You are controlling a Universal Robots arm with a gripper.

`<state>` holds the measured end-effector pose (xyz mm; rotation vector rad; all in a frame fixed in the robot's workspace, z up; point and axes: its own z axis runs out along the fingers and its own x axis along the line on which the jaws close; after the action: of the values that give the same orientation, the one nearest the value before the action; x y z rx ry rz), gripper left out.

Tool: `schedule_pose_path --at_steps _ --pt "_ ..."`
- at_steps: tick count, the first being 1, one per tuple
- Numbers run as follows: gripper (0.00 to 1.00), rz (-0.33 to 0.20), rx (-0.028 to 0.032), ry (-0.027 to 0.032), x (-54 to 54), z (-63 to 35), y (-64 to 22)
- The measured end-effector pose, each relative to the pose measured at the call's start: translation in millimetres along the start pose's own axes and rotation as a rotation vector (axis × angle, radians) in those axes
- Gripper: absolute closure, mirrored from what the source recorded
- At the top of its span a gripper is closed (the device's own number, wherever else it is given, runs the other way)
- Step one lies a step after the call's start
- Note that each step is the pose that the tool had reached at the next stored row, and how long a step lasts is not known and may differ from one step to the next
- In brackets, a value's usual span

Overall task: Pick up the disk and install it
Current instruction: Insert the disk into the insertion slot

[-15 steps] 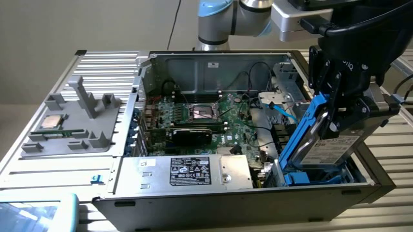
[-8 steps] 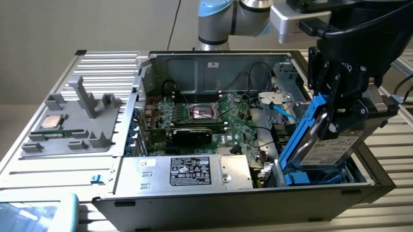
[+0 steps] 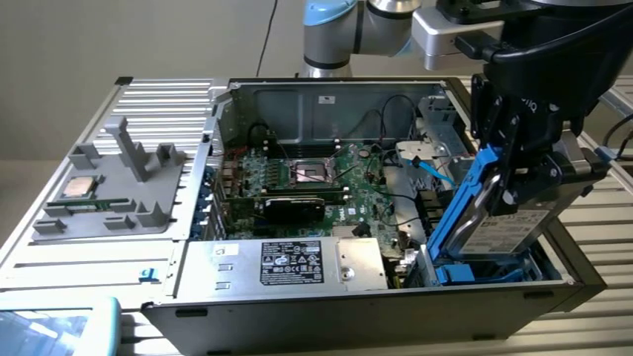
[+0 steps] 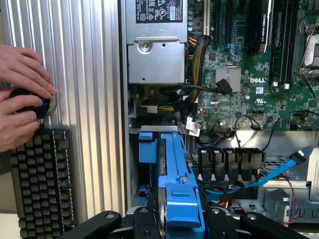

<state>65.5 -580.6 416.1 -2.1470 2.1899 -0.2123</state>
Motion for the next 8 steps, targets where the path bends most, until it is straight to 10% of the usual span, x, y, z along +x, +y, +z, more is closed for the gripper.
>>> schedule_pose_path --at_steps 8 --pt "0.63 0.000 0.0098 0.0000 -1.4 -0.3 1.9"
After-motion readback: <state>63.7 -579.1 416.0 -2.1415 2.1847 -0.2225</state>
